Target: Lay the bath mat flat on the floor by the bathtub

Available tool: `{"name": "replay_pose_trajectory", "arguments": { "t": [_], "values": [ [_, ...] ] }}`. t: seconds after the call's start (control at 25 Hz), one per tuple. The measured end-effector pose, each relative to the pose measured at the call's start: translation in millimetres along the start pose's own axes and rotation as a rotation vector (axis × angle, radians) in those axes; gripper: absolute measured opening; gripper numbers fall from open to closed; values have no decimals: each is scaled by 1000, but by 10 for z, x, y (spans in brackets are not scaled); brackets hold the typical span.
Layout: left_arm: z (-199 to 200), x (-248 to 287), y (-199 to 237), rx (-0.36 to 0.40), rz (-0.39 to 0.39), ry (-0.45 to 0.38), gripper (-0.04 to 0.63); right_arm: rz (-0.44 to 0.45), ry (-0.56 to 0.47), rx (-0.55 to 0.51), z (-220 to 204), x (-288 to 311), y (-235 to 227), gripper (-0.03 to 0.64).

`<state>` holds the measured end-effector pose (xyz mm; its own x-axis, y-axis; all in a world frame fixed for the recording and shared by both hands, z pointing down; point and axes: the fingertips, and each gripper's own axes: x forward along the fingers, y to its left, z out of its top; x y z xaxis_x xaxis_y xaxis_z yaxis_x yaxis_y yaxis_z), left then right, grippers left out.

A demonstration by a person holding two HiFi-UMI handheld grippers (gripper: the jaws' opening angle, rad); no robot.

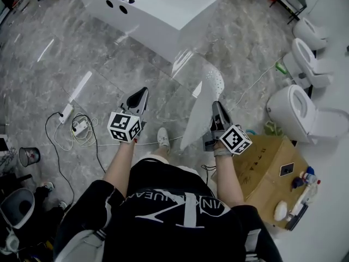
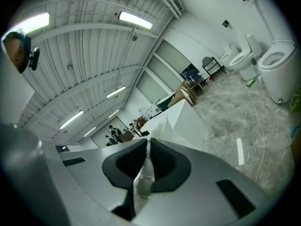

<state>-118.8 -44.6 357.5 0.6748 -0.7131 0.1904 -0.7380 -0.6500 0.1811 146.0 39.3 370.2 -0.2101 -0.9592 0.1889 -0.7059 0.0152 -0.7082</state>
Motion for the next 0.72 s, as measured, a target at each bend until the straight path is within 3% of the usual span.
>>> {"name": "replay_pose_trajectory", "arguments": {
  "t": [0.4, 0.72],
  "values": [
    [80, 947, 284, 2, -54, 42, 14, -43, 8, 15, 271, 671, -331, 40],
    [59, 1360, 616, -22, -28, 48, 14, -39, 61, 19, 213, 1241, -467, 40]
  ]
}}
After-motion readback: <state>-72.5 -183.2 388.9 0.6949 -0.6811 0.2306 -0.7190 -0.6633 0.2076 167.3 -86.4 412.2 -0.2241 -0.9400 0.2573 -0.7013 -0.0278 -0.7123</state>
